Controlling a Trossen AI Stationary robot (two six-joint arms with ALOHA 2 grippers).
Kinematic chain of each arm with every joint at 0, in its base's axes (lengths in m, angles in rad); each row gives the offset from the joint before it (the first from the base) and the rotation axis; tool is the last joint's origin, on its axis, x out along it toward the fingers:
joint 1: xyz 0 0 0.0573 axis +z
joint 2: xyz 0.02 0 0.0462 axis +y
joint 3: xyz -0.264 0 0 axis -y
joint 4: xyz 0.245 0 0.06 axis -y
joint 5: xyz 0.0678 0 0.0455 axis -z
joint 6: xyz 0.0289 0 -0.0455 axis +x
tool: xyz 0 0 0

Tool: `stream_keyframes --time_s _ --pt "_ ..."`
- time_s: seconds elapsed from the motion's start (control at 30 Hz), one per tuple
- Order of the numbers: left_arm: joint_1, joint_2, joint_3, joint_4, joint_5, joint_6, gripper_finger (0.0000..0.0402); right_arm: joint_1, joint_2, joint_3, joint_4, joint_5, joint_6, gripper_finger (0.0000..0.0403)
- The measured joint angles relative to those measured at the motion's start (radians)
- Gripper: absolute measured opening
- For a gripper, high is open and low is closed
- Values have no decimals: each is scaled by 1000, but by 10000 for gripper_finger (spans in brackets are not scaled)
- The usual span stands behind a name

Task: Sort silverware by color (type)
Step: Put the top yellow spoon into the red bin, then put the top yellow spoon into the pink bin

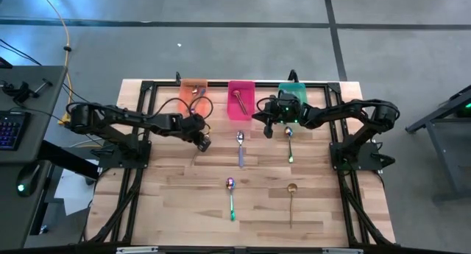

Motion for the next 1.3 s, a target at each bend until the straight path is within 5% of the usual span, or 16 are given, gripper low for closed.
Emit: stream_keyframes --time_s 0.4,0.57,0.97,1.3 --pt "94 -2 129 17 34 70 1 0 0 0 0 0 -5 0" --pt "72 -2 130 -93 88 25 18 0 0 0 0 0 -6 0" --pt "-109 39 128 -233 -123 -117 113 0 0 0 0 0 -24 0" --pt "-79 184 130 -164 -149 -104 104 0 0 1 3 0 -28 0"
